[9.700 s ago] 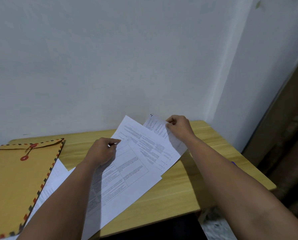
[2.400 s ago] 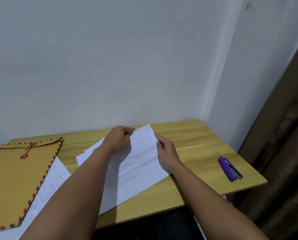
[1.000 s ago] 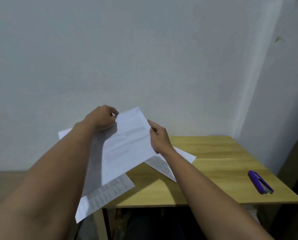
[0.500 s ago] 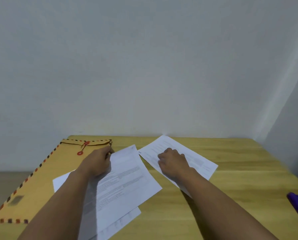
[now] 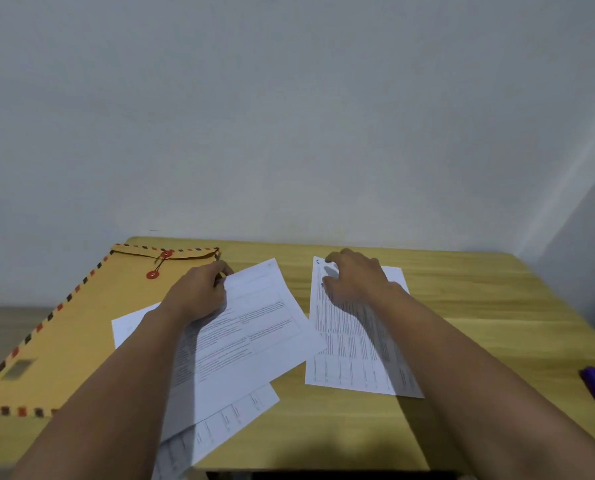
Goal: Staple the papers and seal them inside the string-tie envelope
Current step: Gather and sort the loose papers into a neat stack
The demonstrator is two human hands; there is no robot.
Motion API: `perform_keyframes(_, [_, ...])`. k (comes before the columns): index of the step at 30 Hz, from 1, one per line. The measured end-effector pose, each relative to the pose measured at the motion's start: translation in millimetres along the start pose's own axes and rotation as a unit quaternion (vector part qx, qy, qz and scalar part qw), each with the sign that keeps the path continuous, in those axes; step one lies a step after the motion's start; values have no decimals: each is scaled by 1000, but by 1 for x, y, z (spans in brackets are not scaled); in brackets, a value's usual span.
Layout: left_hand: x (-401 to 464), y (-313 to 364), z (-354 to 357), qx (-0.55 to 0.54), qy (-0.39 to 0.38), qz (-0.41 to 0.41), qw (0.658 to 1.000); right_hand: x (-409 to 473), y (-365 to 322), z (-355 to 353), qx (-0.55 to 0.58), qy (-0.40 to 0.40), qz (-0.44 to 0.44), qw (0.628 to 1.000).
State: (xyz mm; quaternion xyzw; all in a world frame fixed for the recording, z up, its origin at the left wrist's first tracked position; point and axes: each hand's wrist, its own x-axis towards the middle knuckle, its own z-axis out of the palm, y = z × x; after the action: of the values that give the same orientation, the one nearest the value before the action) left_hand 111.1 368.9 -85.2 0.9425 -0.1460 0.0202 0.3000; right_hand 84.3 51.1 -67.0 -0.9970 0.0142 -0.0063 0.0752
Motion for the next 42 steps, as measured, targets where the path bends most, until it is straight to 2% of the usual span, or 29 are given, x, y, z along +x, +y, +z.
perform_keyframes(2, [5, -3, 2, 0, -2, 5, 1000, 11, 2, -3, 29, -56, -18, 998])
perform_keyframes(5, [11, -4, 5, 4, 0, 10, 1000, 27, 12, -2, 29, -116, 18, 993])
perform_keyframes(9, [18, 0, 8, 2, 8, 22, 1000, 32, 32, -1, -7, -101, 66, 993])
perform_keyframes(13, [22, 6, 9, 2, 13, 34, 999, 22, 57, -1, 3, -81, 104, 991])
perform_keyframes(16, [21, 18, 7, 10, 10, 39, 999, 10, 74, -2, 36, -47, 119, 991])
perform_keyframes(19, [18, 34, 0, 14, 9, 43, 999, -5, 94, -8, 114, -1, 131, 985])
perform_keyframes(24, [13, 76, -13, 21, 27, 79, 996, -37, 126, -25, 191, 87, 202, 957])
perform_keyframes(33, [11, 179, -25, 45, 13, 181, 982, -103, 174, -80, 239, 229, 239, 913])
perform_keyframes(36, [10, 206, -40, 89, -1, 202, 975, -120, 193, -98, 245, 255, 256, 899])
perform_keyframes(42, [6, 234, -56, 81, 14, 206, 975, -136, 210, -99, 288, 277, 267, 877])
